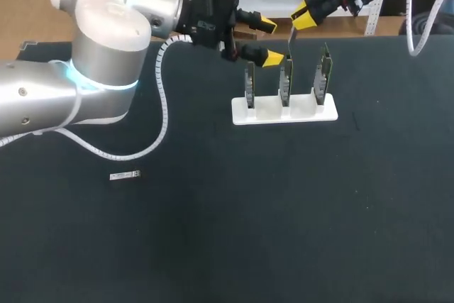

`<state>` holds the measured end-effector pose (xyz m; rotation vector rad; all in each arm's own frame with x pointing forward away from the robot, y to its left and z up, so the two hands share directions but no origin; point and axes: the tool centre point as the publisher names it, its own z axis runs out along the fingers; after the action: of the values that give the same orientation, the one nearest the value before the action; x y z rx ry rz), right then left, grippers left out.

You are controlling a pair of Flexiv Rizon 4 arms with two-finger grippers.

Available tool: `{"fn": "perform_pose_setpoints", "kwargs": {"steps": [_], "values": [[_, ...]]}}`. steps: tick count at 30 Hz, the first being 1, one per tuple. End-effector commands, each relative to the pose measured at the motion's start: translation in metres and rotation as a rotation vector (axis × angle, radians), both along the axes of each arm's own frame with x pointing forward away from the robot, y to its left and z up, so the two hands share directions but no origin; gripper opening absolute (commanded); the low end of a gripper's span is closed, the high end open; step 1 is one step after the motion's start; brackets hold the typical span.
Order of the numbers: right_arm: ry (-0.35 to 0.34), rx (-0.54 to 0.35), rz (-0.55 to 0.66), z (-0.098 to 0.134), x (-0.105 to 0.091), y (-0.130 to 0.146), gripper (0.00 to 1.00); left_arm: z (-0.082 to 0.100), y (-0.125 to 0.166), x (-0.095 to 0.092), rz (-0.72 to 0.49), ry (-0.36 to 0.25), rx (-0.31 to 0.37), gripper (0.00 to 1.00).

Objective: Pick up the optical module with the left hand, and insert it into the network port with the right hand.

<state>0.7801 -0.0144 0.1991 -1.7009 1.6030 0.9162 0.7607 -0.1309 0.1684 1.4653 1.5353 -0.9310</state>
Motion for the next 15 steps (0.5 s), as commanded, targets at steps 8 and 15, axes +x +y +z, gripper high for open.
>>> {"fn": "perform_pose_setpoints", "kwargs": {"steps": [8,15], "values": [[0.002,0.003,0.001,-0.0009,-0.0007,0.0,0.0,-0.0061,0.0054,-0.0005,-0.003,0.003,0.056,1.0],[0.003,0.001,0.003,-0.001,0.0001,-0.0001,0.0,-0.0075,0.0066,-0.0015,0.01,0.017,0.069,1.0]]}}
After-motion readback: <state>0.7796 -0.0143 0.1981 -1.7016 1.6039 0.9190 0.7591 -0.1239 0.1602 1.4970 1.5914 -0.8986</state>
